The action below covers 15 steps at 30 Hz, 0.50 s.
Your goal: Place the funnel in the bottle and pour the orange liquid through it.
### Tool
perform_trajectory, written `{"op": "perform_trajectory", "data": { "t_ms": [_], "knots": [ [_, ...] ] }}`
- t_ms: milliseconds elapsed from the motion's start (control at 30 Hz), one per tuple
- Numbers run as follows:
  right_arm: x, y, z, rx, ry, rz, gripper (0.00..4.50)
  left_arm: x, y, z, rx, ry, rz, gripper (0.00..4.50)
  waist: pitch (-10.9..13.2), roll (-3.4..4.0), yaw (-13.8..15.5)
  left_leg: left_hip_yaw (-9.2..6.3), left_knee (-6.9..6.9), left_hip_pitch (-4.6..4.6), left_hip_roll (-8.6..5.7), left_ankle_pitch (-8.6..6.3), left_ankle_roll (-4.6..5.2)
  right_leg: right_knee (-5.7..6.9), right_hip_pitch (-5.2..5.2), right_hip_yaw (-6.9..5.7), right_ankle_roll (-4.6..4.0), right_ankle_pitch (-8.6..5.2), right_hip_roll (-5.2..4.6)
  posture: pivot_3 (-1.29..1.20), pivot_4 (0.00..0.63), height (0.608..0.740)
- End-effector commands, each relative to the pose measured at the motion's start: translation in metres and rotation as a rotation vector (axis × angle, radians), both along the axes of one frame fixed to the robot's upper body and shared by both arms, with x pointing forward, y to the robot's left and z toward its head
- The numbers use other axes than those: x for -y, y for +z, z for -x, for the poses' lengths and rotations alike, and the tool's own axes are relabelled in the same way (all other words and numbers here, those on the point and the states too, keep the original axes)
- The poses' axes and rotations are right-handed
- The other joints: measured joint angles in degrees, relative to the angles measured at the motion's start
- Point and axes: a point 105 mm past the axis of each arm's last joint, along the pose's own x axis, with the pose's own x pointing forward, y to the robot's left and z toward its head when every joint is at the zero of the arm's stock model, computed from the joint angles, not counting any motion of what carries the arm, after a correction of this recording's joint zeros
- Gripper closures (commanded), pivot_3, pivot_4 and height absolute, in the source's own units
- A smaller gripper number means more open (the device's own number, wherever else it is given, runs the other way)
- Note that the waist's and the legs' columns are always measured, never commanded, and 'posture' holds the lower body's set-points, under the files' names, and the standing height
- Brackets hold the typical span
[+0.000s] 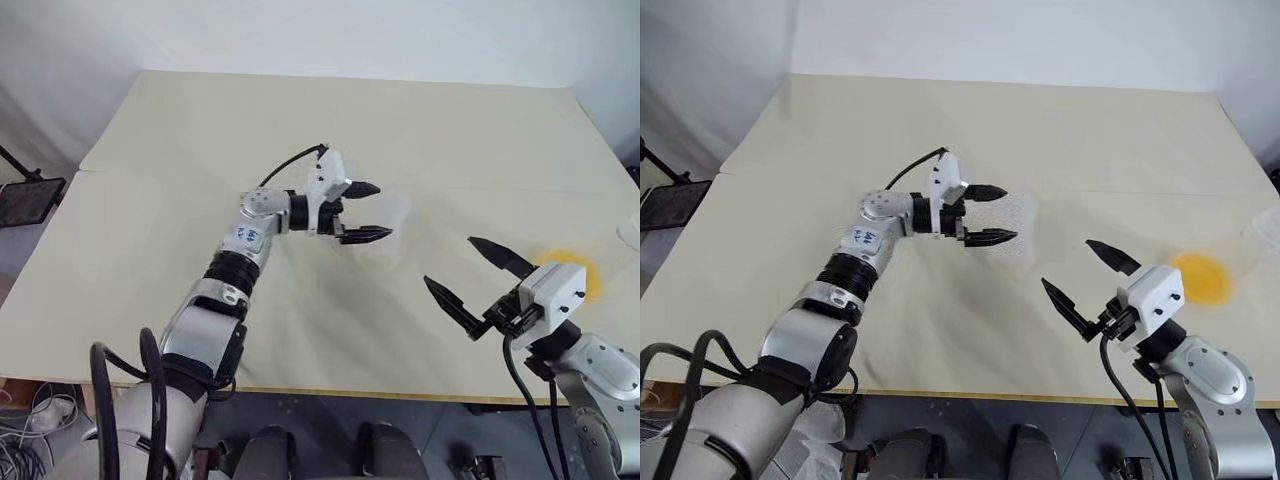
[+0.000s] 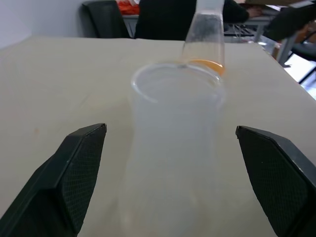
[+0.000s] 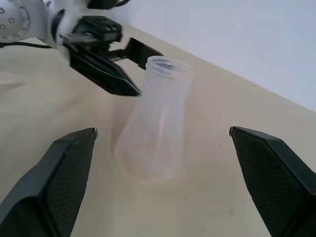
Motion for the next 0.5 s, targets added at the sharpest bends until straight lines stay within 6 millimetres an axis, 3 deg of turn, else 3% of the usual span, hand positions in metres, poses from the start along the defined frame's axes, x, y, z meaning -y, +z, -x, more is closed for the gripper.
{"op": "perform_trajectory", "data": {
  "t_ms": [33, 233, 333, 500],
  "knots": [
    [-0.003, 0.005, -0.002, 0.023, 0.035, -0.016, 0.0, -0.019, 0.018, -0.003, 0.058, 0.048, 0.045, 0.03, 0.0, 0.0, -0.1, -0.02, 0.01, -0.01, 0.0, 0.0, 0.0, 0.0, 0.0, 0.0, 0.0, 0.0, 0.0, 0.0, 0.15, 0.74],
    [-0.026, 0.006, -0.015, 0.017, 0.176, -0.03, 0.0, -0.081, 0.049, 0.008, 0.195, 0.148, 0.169, 0.03, 0.0, 0.0, -1.1, -0.14, 0.04, -0.02, 0.02, 0.0, 0.0, 0.07, 0.0, -0.03, 0.0, 0.0, -0.01, 0.0, 0.15, 0.74],
    [-0.043, 0.006, -0.02, 0.002, 0.289, -0.02, 0.0, -0.128, 0.038, 0.026, 0.203, 0.24, 0.099, 0.03, 0.0, 0.02, -2.6, -0.22, -0.01, 0.05, 0.05, 0.0, -0.01, 0.08, 0.0, -0.02, 0.0, 0.0, 0.0, 0.0, 0.15, 0.74],
    [-0.064, 0.006, -0.021, -0.019, 0.446, 0.0, 0.0, -0.197, 0.021, 0.059, 0.167, 0.5, 0.11, 0.03, 0.0, 0.03, -2.7, -0.71, 0.0, 0.07, 0.07, 0.0, -0.01, 0.14, 0.02, 0.01, 0.0, 0.0, -0.01, 0.0, 0.15, 0.74]
  ]
}}
